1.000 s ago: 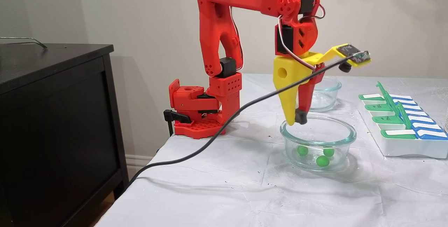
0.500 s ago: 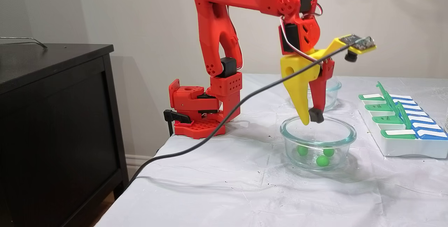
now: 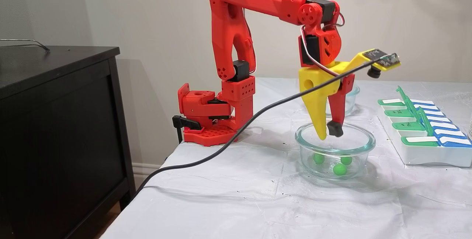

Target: Sort medicines into box.

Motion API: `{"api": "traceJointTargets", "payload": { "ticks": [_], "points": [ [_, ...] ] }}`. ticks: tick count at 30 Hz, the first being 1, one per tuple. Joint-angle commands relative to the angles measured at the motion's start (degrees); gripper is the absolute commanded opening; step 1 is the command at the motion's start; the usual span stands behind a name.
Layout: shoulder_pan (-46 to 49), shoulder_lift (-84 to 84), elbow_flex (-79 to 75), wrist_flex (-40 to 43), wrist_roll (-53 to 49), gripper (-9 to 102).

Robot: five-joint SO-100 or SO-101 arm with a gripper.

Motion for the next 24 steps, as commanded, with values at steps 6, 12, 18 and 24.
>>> {"api": "traceJointTargets", "payload": {
  "ticks": [6,12,18,24],
  "points": [
    [0.97,2.29,1.58,-0.26,-1.67,19],
    [1.58,3.08,2.99,-0.35,-2.99,18],
    [1.93,2.46,3.78,-2.11,-3.60,18],
    [2.37,1.93,3.60,-2.46,-4.57,19]
  ]
}}
